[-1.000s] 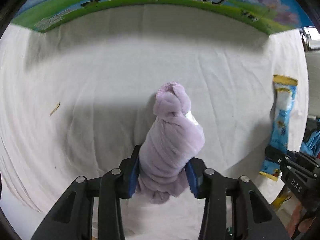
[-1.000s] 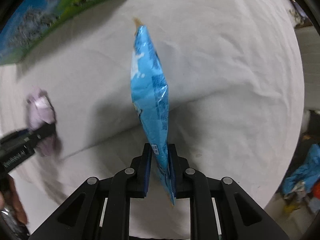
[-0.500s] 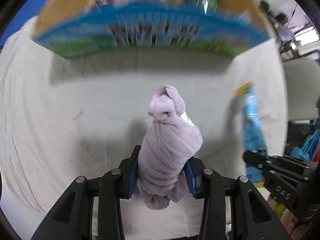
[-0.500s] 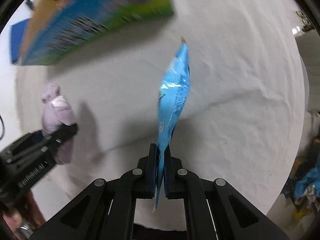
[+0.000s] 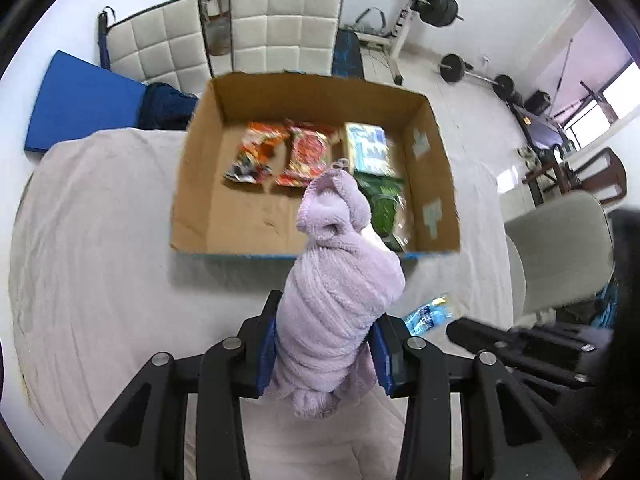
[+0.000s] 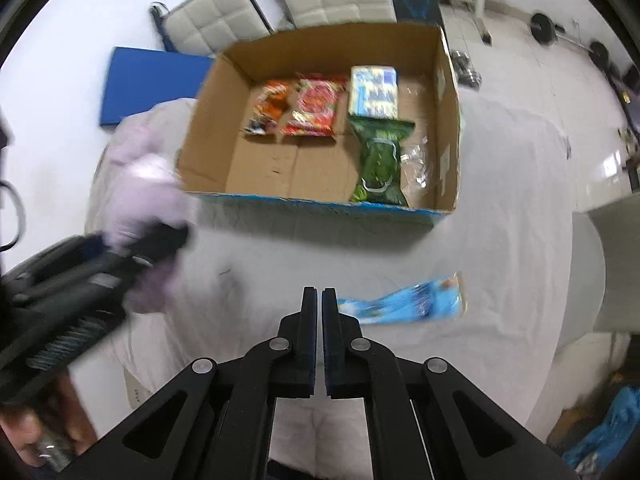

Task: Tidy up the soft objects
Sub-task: 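Lower the blue pack and lilac cloth into the box and open both tools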

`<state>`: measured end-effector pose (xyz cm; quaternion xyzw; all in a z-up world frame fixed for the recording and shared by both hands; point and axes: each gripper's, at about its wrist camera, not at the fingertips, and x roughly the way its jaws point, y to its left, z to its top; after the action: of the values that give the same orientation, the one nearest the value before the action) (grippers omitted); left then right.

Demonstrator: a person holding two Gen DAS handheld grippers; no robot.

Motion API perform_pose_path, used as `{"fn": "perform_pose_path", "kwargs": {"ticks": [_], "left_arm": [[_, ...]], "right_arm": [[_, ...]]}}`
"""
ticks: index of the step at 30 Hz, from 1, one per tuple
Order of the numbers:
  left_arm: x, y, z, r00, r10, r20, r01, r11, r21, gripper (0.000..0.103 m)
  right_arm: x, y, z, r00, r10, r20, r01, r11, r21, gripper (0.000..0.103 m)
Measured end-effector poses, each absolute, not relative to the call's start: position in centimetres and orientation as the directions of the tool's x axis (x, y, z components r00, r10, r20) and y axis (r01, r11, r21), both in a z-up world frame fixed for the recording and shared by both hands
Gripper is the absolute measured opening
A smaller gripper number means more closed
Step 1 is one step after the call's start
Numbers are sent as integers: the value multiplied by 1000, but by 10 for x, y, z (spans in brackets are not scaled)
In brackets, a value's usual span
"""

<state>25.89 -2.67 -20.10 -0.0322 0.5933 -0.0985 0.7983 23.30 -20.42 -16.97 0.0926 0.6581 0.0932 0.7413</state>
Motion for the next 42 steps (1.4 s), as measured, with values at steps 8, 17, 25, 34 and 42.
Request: {"fn": "perform_pose_path", "kwargs": {"ticks": [8, 17, 25, 34, 42], "left_arm": [[252, 1, -236, 163, -183, -969, 68, 982, -174, 37], [247, 15, -273, 79, -181, -980, 40, 983, -179, 37], [243, 10, -260, 117, -184, -976, 66, 982, -177, 37], [244, 3, -197, 198, -267, -943, 136, 960, -243, 37], [307, 4, -172, 228, -274, -934, 147, 958, -245, 37]], "right_arm": [[216, -245, -301, -115, 295, -949, 314, 917, 247, 52], [213, -272, -374, -72, 386, -920, 655, 714, 249, 53], [213, -228, -361, -118, 163, -980, 448, 889, 94, 17], [200, -172, -234, 53, 245, -968, 137, 959, 250, 17], [270, -157, -165, 151, 263, -953, -5, 964, 266, 17]]}}
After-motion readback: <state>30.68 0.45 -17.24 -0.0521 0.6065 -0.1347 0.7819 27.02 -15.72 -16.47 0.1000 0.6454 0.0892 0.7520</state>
